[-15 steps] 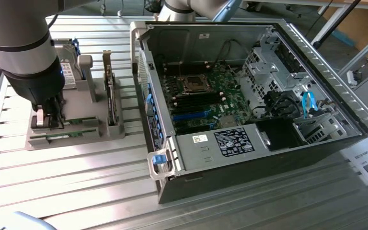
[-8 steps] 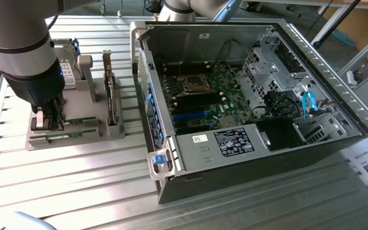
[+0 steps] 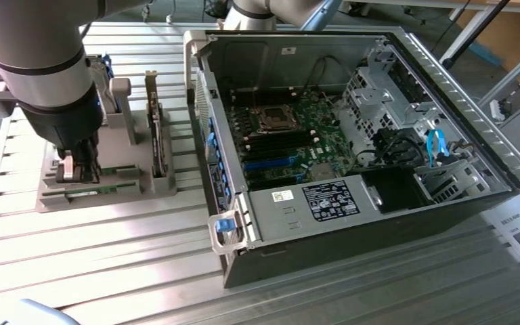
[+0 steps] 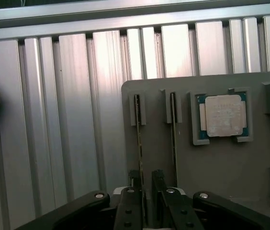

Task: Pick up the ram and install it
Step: 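Pick up the ram and move it above insertion slot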

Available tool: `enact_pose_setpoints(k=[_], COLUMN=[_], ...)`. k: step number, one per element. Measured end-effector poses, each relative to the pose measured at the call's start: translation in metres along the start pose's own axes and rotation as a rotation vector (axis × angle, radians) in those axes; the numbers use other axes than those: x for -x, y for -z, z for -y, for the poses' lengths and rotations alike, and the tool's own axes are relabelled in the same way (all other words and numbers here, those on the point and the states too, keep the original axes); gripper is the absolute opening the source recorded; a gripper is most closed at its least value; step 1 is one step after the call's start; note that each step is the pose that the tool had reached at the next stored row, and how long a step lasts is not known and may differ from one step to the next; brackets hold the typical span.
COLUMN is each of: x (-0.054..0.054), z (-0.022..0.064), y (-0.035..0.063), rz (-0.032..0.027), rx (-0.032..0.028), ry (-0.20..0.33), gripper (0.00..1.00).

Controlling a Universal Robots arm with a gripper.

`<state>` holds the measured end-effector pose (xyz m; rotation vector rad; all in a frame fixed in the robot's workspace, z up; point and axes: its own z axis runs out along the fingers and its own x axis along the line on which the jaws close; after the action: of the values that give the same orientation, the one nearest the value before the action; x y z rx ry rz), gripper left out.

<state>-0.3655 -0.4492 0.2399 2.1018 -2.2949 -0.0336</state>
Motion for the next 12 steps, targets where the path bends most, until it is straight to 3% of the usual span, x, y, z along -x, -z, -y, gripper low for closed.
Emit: enact_pose_setpoints(k=[12], x=[0.0001], z=[0.0009], y=[-0.0065], rz=[0.0000], rx=[0.0000], ry=[0.000], gripper=[0.24])
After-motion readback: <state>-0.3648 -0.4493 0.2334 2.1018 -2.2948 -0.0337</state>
